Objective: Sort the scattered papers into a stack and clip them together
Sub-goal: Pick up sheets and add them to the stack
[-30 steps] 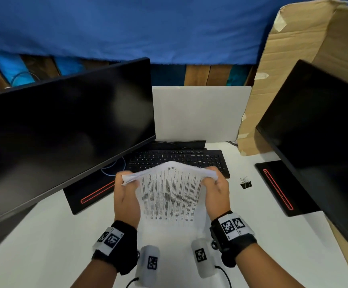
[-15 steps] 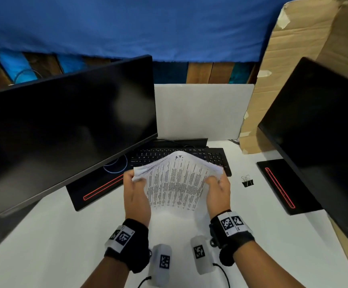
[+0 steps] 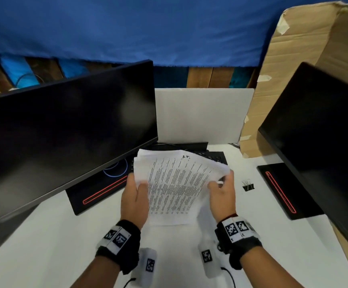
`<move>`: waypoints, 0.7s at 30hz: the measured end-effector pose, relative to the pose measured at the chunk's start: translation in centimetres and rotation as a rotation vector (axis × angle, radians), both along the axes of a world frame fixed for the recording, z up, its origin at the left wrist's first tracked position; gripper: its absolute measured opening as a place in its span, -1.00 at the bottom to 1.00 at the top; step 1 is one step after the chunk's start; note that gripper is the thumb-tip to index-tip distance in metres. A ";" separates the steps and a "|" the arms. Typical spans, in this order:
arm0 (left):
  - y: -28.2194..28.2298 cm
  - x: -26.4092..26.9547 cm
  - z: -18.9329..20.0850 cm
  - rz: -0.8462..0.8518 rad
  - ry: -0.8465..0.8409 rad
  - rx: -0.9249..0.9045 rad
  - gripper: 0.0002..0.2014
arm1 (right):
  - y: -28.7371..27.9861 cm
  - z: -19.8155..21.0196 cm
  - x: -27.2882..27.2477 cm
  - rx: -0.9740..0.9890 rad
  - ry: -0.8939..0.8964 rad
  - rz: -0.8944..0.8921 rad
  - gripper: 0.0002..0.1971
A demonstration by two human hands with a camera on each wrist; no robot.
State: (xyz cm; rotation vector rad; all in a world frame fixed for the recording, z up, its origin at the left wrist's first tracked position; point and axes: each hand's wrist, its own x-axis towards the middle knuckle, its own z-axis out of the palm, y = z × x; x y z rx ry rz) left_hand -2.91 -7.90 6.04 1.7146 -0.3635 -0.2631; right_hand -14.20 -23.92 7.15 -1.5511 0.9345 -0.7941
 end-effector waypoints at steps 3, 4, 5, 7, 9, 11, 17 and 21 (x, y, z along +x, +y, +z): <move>-0.2 1.9 2.5 -0.162 -0.324 0.231 -0.88 | -1.5 3.5 -0.3 -0.566 0.016 0.032 -0.20; -0.5 2.3 3.3 -0.208 -0.437 0.327 -0.88 | -1.8 4.8 -0.1 -0.733 0.063 0.118 -0.09; -0.7 2.5 4.1 -0.242 -0.535 0.412 -0.89 | -1.8 6.2 0.3 -0.833 0.135 0.220 -0.03; -1.4 2.6 5.4 -0.281 -0.688 0.517 -0.91 | -1.9 7.5 1.7 -0.753 0.248 0.478 -0.10; -1.9 2.3 6.3 -0.331 -0.770 0.556 -0.92 | -1.7 7.4 2.9 -0.475 0.210 0.626 -0.48; -2.0 1.8 6.9 -0.358 -0.779 0.585 -0.92 | -1.5 6.3 3.5 -0.288 0.157 0.550 -0.84; 2.6 4.3 5.4 -0.375 -0.692 0.774 -0.85 | -0.9 3.2 2.2 -0.020 -0.034 0.330 -0.89; 5.7 6.4 2.0 -0.244 -0.249 0.519 -0.95 | -1.5 1.6 1.4 0.076 -0.101 0.185 -0.91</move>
